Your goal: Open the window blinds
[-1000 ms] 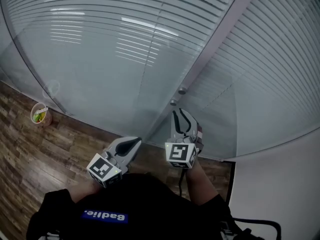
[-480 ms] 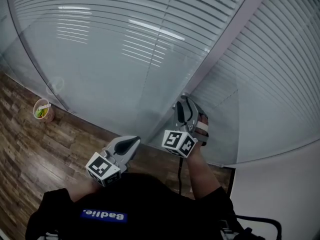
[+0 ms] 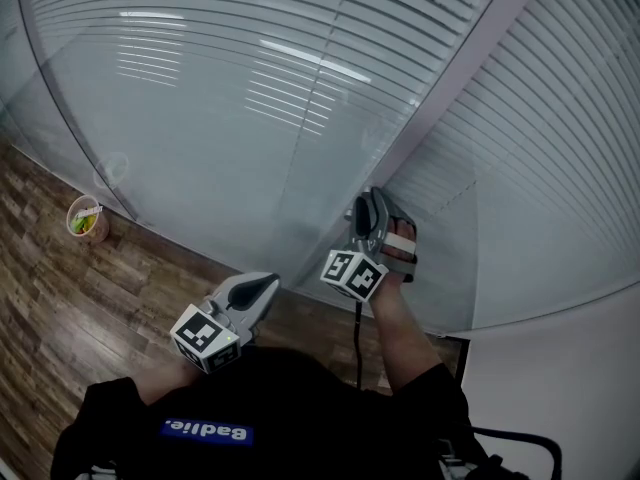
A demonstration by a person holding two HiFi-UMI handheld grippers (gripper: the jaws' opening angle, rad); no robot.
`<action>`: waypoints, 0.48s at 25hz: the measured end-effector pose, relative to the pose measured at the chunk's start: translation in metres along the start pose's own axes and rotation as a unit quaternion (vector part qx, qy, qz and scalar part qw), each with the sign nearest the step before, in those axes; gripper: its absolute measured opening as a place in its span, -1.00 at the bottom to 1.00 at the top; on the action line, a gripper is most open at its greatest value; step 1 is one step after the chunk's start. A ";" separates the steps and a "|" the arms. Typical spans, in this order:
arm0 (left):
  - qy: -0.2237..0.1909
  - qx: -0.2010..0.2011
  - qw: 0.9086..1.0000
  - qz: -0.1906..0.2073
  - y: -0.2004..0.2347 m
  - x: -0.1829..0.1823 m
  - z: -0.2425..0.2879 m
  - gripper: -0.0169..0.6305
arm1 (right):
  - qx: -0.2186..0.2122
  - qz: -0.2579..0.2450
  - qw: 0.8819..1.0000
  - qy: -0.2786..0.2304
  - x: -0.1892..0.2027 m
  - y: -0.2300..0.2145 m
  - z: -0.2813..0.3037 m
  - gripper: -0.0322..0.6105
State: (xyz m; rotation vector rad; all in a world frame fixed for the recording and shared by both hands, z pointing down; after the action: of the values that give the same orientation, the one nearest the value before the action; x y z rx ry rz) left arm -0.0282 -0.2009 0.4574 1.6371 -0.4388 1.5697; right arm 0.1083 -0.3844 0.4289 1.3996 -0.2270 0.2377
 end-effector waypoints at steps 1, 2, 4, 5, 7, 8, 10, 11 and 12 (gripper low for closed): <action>0.000 0.000 1.000 -0.001 0.000 0.001 0.000 -0.95 | 0.004 -0.004 1.000 0.001 0.000 0.000 0.001 -0.37; -0.001 -0.001 1.000 -0.001 0.001 0.001 0.000 -0.95 | 0.009 -0.007 1.000 0.001 0.000 -0.001 0.002 -0.39; -0.001 -0.002 1.000 -0.001 0.001 0.001 -0.001 -0.95 | 0.018 -0.009 1.000 0.000 0.001 -0.002 0.002 -0.45; -0.001 -0.003 1.000 -0.001 0.001 0.002 -0.001 -0.95 | 0.021 -0.007 1.000 0.000 0.001 -0.002 0.002 -0.49; -0.002 -0.003 1.000 -0.001 0.000 0.003 -0.002 -0.95 | 0.021 -0.001 1.000 -0.001 0.001 -0.002 0.002 -0.50; -0.002 -0.003 1.000 0.000 0.000 0.004 -0.003 -0.95 | 0.019 0.003 1.000 0.000 0.001 -0.001 0.002 -0.50; -0.002 -0.003 1.000 0.000 0.000 0.006 -0.004 -0.95 | 0.015 0.015 1.000 0.003 0.001 0.000 0.001 -0.50; -0.002 -0.003 1.000 0.000 0.000 0.006 -0.004 -0.95 | 0.013 0.021 1.000 0.004 0.001 0.000 0.002 -0.50; -0.002 -0.003 1.000 0.000 0.000 0.006 -0.004 -0.95 | 0.010 0.029 1.000 0.005 0.001 0.000 0.002 -0.50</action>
State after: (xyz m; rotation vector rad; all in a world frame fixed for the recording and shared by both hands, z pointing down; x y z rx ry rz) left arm -0.0293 -0.1964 0.4629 1.6360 -0.4457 1.5623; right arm 0.1097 -0.3866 0.4294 1.4136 -0.2578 0.2950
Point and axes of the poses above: the fingertips, and each gripper's own axes: z forward along the fingers, y to its left, x out of its underside, the point moved 4 cm from there along -z, backward along the fingers, and after that the axes turned 9 degrees about y, right-handed, at the moved point
